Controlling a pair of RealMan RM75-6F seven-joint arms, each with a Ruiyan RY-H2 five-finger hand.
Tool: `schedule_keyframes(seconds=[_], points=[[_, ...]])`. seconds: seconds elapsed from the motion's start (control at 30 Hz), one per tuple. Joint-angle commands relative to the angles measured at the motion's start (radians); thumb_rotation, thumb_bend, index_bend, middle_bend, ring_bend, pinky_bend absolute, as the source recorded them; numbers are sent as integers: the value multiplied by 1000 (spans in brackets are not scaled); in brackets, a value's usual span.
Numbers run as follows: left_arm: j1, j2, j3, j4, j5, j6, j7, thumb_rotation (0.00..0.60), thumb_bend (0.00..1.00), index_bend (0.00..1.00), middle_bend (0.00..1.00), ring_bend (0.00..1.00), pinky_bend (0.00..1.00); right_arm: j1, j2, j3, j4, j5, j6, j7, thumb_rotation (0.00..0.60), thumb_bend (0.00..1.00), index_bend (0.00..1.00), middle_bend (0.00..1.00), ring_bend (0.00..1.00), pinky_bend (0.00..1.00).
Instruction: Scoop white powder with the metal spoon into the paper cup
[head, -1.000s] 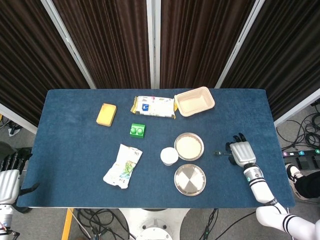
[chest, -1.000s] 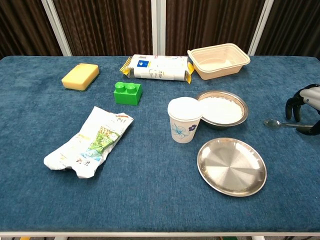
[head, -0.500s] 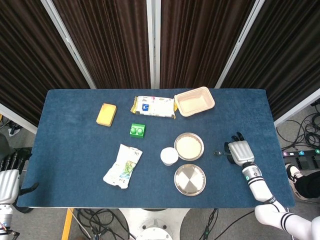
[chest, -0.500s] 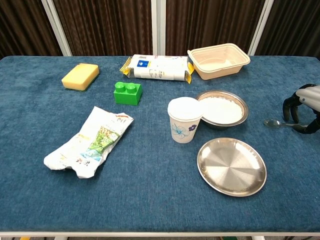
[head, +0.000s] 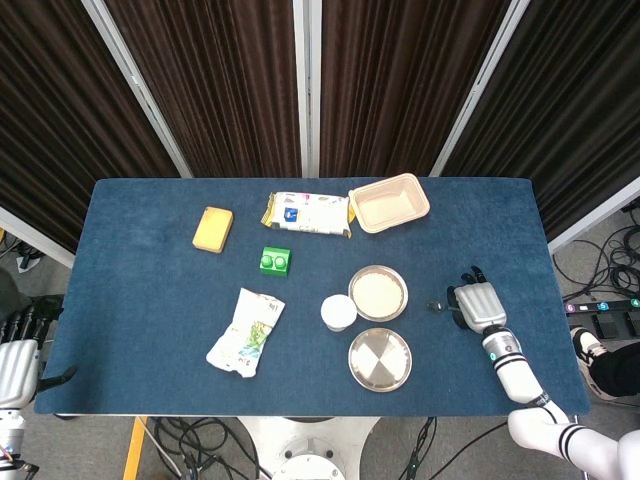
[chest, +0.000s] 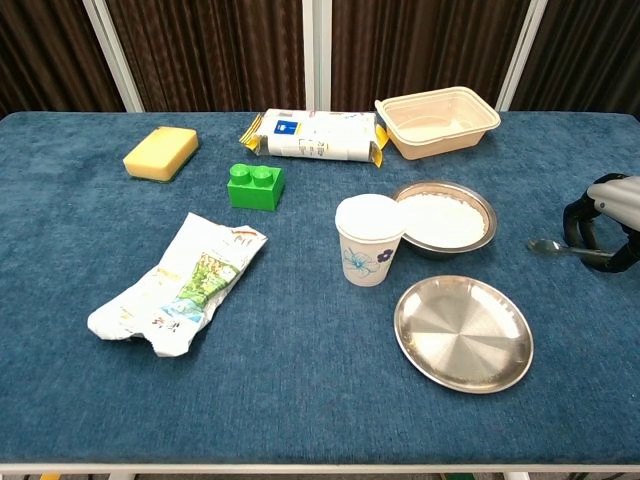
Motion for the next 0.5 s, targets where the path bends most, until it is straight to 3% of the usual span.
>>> schedule_keyframes(seconds=[0.03,0.33,0.5], points=[[1,-1,0,2,0,1,-1,600,164,233,137,71,48,1,0,-1,-1,-1,-1,-2,600,314,513,539,184,65],[4,-5,1,9,2,5,-7,600,165,233,137,71,48,8,24,-1,-30,0,1,-29,600,342,566,573,211,66],[7,-4,0,11,2,9,-12,600,164,233,137,71,48,29,117,5,-142,-13,1,-82,600,348,583,581,214,65]])
